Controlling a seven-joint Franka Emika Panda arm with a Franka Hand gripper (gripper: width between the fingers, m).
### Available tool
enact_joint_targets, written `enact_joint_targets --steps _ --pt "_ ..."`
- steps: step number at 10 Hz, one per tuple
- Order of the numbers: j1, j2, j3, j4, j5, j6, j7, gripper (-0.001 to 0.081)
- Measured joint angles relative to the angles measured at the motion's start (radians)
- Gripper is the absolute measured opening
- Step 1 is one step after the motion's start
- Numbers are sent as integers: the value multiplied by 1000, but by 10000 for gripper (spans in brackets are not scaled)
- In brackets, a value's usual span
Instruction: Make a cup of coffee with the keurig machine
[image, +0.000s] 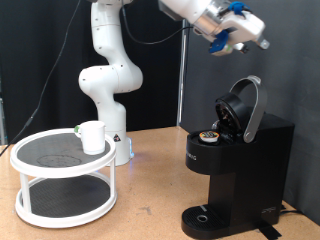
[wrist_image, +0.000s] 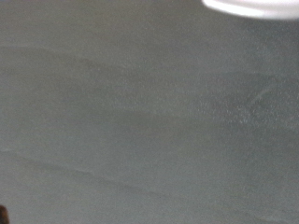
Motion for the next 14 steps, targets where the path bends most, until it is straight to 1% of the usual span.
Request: enact_joint_targets --steps 2,4,6,9,10,11,12,13,14 --pt "8 37 41 47 -37 -10 58 734" --pt "21 69 77 77 -47 -16 67 734" --pt "26 85 103 83 -59 -16 82 734" --pt "26 89 113 65 -95 -12 94 734" --pt "25 89 113 55 -111 -7 96 646" --pt "25 89 113 43 -120 1 96 646" --pt "24 89 113 31 -126 7 97 462" --pt "21 89 112 20 -129 9 97 326" --pt "17 89 109 10 -129 11 97 326"
